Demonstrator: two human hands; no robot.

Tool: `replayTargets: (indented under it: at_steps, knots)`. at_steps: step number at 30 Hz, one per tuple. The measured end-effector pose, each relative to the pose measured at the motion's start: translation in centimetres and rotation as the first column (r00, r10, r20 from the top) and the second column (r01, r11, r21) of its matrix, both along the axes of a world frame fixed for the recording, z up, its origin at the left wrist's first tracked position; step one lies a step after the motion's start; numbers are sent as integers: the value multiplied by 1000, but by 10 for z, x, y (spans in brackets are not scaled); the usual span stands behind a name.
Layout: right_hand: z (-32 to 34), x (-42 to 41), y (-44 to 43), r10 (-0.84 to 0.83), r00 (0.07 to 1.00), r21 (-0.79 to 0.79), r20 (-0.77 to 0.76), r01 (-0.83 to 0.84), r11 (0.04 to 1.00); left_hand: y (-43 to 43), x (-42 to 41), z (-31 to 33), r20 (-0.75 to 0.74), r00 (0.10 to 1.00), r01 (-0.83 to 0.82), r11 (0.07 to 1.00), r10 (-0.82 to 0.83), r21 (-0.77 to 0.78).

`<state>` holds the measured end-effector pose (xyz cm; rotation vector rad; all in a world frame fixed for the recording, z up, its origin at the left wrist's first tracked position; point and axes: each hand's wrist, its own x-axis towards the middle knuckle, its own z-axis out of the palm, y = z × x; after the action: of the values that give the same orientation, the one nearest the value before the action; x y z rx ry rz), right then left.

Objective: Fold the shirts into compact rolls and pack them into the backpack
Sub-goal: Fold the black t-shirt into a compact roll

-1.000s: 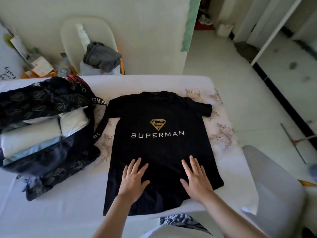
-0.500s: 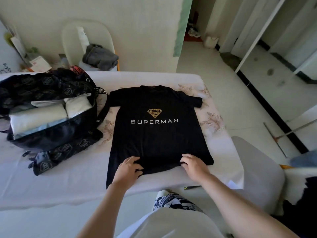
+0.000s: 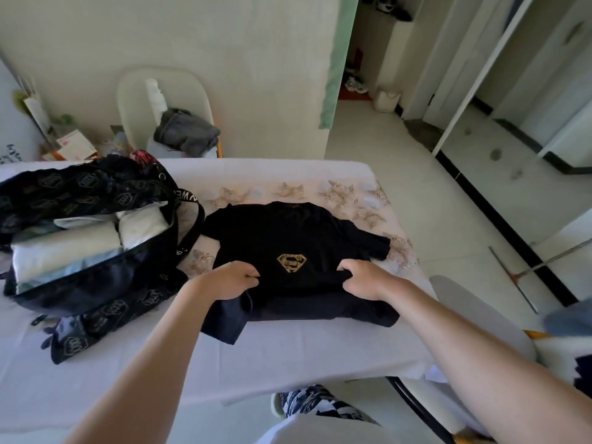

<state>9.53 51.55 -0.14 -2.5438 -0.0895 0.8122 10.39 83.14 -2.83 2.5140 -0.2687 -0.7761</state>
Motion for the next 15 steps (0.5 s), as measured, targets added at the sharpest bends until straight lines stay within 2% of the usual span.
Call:
replayTargets:
  at_steps: [3, 5, 7, 8, 9, 10, 11, 13, 15]
  knots:
    - [-1, 44, -3, -68, 992, 36, 109, 64, 997, -8, 49, 10, 92, 995, -29, 999, 26, 29]
    - [-7, 80, -2, -118, 934, 22, 337, 118, 993, -14, 86, 18, 235, 961, -158, 987, 146, 30]
    - [-18, 110, 3, -76, 792, -89, 606, 162, 983, -24, 112, 23, 463, 841, -314, 949, 281, -6]
    - [-25, 120, 6, -43, 750, -145, 660, 183, 972, -31, 121, 22, 564, 757, -363, 930, 330, -58]
    - [-31, 126, 9, -22, 750, -177, 661, 183, 967, -39, 125, 21, 620, 688, -381, 915, 377, -134]
    - [-40, 128, 11, -2, 776, -192, 630, 158, 969, -47, 127, 16, 628, 662, -364, 908, 409, -208]
    - [-52, 126, 12, 23, 808, -198, 589, 116, 973, -53, 125, 7, 600, 688, -316, 913, 407, -257]
    - [-77, 114, 12, 92, 864, -200, 495, 10, 980, -60, 113, -21, 462, 837, -191, 949, 291, -252]
    - [-101, 100, 10, 152, 917, -167, 369, -95, 981, -55, 97, -57, 262, 963, -54, 997, 66, -51]
